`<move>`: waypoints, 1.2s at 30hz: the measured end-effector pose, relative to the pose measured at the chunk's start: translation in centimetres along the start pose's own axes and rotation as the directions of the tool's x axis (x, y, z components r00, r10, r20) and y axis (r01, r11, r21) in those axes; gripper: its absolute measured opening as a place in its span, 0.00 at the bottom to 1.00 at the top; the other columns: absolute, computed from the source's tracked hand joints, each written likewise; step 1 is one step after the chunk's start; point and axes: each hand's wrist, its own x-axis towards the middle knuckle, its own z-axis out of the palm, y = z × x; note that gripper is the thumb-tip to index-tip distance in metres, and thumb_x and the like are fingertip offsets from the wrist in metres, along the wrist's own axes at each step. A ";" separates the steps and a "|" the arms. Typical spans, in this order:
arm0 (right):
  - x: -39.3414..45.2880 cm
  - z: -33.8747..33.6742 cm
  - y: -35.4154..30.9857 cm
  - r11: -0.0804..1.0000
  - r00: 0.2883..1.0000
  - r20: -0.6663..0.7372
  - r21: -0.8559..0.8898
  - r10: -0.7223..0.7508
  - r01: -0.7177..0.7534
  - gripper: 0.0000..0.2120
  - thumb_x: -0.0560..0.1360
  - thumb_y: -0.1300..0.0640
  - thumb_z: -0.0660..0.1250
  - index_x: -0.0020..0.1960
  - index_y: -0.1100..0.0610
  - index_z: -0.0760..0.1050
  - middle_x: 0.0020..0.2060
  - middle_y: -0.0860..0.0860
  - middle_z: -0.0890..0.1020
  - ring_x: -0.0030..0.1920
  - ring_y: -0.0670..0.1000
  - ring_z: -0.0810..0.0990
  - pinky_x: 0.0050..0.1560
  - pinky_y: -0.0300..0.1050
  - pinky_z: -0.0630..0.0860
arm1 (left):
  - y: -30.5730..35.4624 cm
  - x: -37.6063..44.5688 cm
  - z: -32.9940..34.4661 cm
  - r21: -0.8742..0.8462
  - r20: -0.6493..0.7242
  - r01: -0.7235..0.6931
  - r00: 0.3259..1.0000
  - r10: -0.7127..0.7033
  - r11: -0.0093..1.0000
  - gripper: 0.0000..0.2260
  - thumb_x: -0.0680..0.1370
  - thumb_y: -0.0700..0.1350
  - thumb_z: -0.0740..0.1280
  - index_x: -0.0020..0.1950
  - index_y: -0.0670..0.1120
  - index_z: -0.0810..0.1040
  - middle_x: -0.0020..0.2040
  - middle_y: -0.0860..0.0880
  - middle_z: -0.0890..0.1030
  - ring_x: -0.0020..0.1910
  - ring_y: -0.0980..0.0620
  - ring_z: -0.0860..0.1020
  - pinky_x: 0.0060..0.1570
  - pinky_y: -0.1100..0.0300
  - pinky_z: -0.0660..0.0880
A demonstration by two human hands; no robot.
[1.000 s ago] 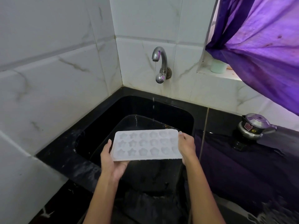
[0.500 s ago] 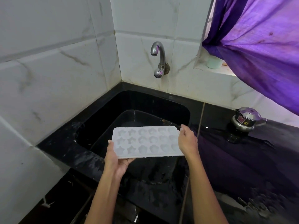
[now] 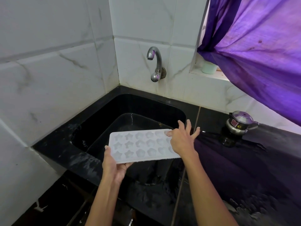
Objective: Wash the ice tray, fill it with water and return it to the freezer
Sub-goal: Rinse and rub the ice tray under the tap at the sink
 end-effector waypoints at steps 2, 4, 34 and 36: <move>-0.1 0.0 0.2 1.000 1.000 0.003 0.011 -0.024 0.024 0.30 0.74 0.72 0.59 0.63 0.41 0.76 0.77 0.56 0.54 0.77 0.61 0.38 0.70 0.70 0.34 | -0.2 -0.2 -0.2 -0.002 -0.019 -0.009 1.000 0.009 1.000 0.23 0.81 0.59 0.54 0.64 0.43 0.72 0.56 0.41 0.81 0.52 0.39 0.80 0.38 0.43 0.78; 0.0 0.1 0.4 0.999 0.999 0.002 0.013 -0.037 0.037 0.31 0.74 0.73 0.58 0.63 0.41 0.76 0.76 0.55 0.56 0.77 0.61 0.39 0.70 0.70 0.33 | -0.3 -0.3 -0.5 0.000 -0.035 -0.016 0.999 0.015 1.000 0.23 0.81 0.59 0.53 0.64 0.43 0.73 0.56 0.40 0.81 0.52 0.39 0.80 0.38 0.43 0.79; 0.4 -1.0 1.0 0.999 0.998 0.051 0.001 -0.034 0.034 0.27 0.73 0.71 0.60 0.64 0.45 0.73 0.76 0.59 0.55 0.76 0.64 0.39 0.69 0.72 0.34 | -1.0 -0.5 1.7 0.003 -0.040 -0.050 0.998 0.050 0.999 0.20 0.82 0.58 0.54 0.62 0.44 0.73 0.54 0.42 0.81 0.52 0.40 0.80 0.41 0.39 0.78; 0.4 -0.6 0.9 0.999 0.998 0.056 0.020 -0.042 0.041 0.26 0.73 0.71 0.60 0.63 0.47 0.74 0.76 0.60 0.54 0.76 0.64 0.39 0.68 0.72 0.33 | -0.9 -0.5 1.6 0.010 -0.047 -0.057 0.997 0.057 0.998 0.20 0.82 0.58 0.54 0.60 0.44 0.74 0.54 0.41 0.81 0.51 0.40 0.80 0.40 0.41 0.78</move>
